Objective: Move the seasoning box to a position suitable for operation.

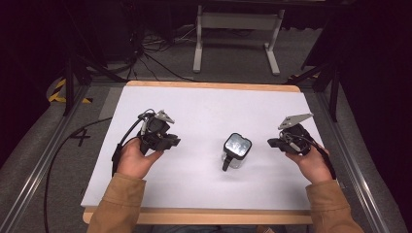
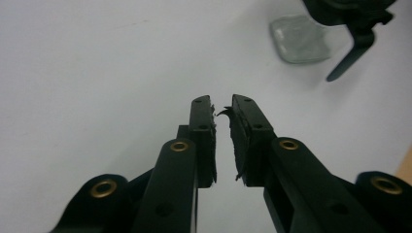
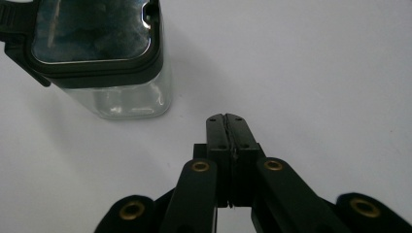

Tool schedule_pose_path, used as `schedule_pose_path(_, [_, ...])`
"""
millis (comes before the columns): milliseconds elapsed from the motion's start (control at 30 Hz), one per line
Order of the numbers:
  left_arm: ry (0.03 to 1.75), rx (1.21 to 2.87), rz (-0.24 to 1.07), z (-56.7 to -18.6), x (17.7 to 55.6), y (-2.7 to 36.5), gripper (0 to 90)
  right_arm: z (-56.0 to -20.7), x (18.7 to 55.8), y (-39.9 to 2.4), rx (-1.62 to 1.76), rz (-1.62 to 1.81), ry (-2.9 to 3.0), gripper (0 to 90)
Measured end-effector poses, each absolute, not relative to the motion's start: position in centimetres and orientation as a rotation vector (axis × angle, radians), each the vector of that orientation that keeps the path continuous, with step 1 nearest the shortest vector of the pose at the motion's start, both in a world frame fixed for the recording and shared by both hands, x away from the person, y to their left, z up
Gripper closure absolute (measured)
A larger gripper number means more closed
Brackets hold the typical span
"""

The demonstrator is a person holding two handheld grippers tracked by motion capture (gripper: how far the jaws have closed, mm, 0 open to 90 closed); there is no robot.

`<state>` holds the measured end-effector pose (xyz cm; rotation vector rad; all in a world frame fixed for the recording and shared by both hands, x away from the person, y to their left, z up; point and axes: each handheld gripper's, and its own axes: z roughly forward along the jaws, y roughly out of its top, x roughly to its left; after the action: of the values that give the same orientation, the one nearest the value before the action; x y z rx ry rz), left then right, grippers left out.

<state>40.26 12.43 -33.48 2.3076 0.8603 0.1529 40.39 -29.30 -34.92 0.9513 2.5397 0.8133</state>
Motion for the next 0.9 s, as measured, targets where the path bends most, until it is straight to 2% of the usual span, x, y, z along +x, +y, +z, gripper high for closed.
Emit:
schedule_pose_path(133, [0.770, 2.334, 0.131, -33.1, 39.4, 10.9, 89.3, -34.5, 40.1, -29.8, 0.965, 0.847, 2.511, 89.8])
schedule_pose_path(400, [0.636, 2.352, 0.027, -33.0, 38.2, 7.3, 89.8, -34.4, 39.9, -30.6, 0.991, 0.873, 2.480, 89.7])
schedule_pose_path(633, [0.498, 2.322, -0.080, -34.6, 36.4, 1.7, 89.8, -34.6, 39.2, -30.9, 1.008, 0.871, 2.464, 89.7])
schedule_pose_path(900, [0.458, 2.328, -0.105, -36.6, 35.5, -1.5, 89.8, -35.0, 38.8, -31.8, 1.048, 0.868, 2.452, 89.7])
